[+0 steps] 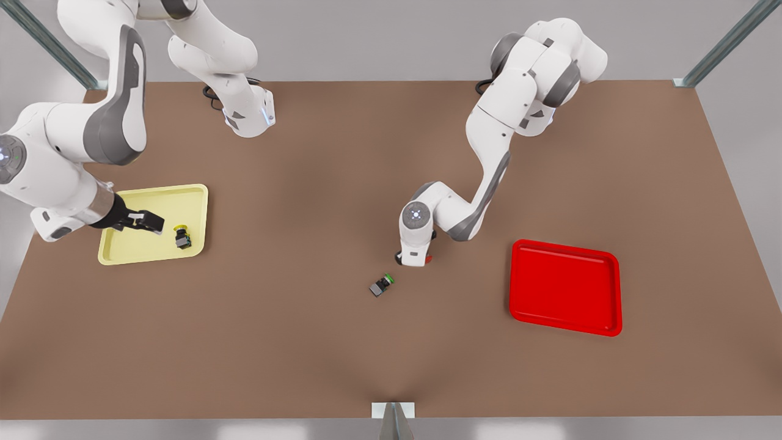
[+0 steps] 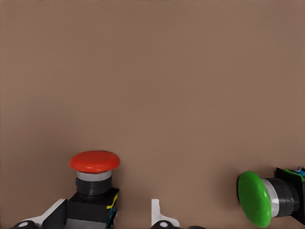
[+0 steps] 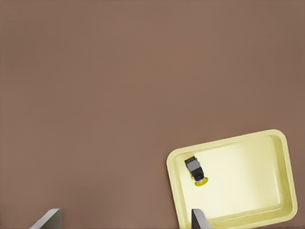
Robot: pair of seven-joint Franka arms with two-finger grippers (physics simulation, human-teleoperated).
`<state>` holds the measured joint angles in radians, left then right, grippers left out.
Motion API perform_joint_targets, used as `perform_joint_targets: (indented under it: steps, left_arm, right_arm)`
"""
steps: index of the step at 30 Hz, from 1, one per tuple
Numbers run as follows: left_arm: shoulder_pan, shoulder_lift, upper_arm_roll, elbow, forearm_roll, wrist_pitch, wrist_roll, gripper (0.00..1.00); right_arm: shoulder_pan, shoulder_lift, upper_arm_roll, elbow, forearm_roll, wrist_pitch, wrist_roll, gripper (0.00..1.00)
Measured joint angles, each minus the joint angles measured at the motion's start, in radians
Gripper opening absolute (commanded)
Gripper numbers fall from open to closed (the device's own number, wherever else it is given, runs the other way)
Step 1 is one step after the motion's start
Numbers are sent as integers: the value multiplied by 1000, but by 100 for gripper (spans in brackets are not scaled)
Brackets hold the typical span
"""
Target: Place the switches on the corresponding trays according to their colors
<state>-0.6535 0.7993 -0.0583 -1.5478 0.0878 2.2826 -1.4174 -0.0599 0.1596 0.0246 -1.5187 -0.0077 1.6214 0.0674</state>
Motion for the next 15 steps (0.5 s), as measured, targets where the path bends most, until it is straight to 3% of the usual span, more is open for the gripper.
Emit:
perform_joint_targets:
  steps: [5,15]
  left_arm:
    - [-1,0,0,0,1,-1,0,57]
    - [0,0,0,0,1,0,0,55]
  right_arm:
    - [-4,4,1,-2,0,6,2,100]
    - [-4,5,1,2,3,9,2,100]
